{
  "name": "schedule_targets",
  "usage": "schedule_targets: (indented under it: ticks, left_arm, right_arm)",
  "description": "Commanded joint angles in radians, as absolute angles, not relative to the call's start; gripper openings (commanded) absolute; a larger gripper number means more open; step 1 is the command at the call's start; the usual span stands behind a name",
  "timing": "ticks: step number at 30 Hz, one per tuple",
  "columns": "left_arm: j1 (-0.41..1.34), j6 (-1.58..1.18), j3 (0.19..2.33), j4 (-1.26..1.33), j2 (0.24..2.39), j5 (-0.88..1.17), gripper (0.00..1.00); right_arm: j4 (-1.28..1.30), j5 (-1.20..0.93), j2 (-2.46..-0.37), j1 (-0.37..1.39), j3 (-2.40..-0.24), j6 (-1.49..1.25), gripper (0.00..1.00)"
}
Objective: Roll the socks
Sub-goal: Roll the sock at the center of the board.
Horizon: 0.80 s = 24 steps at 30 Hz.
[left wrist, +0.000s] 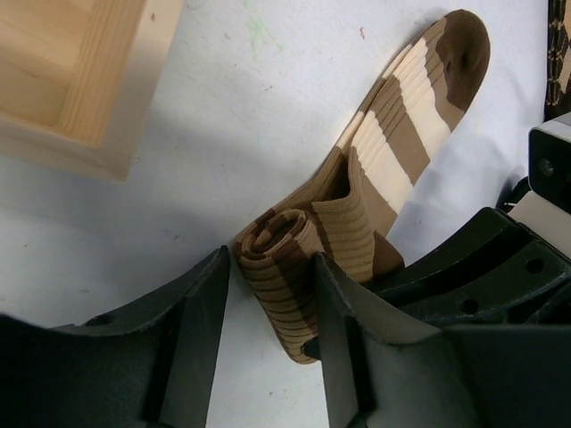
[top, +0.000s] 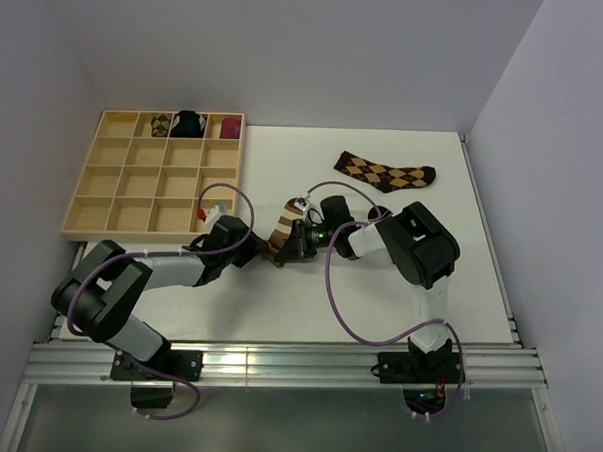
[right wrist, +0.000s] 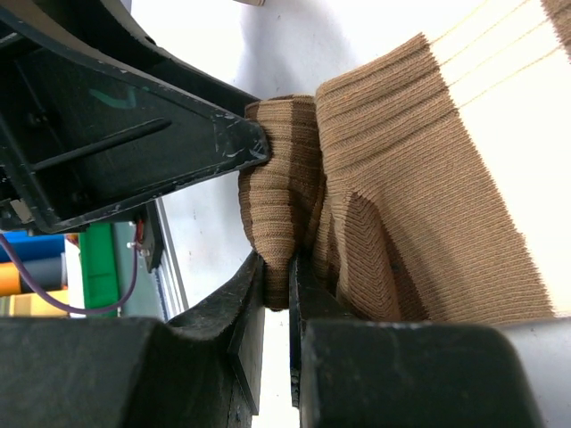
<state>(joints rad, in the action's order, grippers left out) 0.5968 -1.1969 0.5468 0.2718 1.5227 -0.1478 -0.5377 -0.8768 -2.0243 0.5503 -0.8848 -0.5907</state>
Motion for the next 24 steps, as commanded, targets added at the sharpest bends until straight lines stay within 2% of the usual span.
schedule_targets:
  ticks: [1, 6, 10, 14, 15, 17, 18, 21, 24]
  left_arm:
    - [0.589, -1.207, 0.537, 0.313, 1.557, -0.140, 0.47]
    - [0.588, -1.212, 0.549, 0.307, 1.600, -0.127, 0.40]
    - [0.588, -1.212, 0.578, 0.256, 1.624, -0.130, 0.28]
    - [0.589, -1.209, 0.598, 0.216, 1.635, -0.133, 0.18]
    - [0.589, -1.212, 0.607, 0.207, 1.640, -0.135, 0.15]
    - [0.589, -1.207, 0.624, 0.170, 1.643, -0.137, 0.08]
    - [0.589, -1.204, 0.632, 0.160, 1.646, -0.138, 0.07]
    - [0.591, -1.195, 0.667, 0.091, 1.649, -0.150, 0.01]
    - [0.598, -1.177, 0.710, 0.023, 1.644, -0.163, 0.00]
  right_arm:
    - [-0.508, -0.867, -2.060, 0.545, -0.908, -0.598, 0.01]
    - [-0.492, -0.854, -2.057, 0.543, -0.910, -0.595, 0.03]
    - [-0.479, -0.847, -2.054, 0.543, -0.913, -0.588, 0.07]
    - [-0.422, -0.801, -2.014, 0.543, -0.911, -0.522, 0.19]
    - [-0.402, -0.789, -1.987, 0.545, -0.904, -0.509, 0.26]
    - [-0.390, -0.740, -1.948, 0.545, -0.890, -0.468, 0.32]
    - [-0.385, -0.714, -1.898, 0.548, -0.867, -0.453, 0.40]
    - [-0.377, -0.596, -1.786, 0.560, -0.818, -0.384, 0.48]
    - [-0.393, -0.450, -1.680, 0.598, -0.764, -0.302, 0.51]
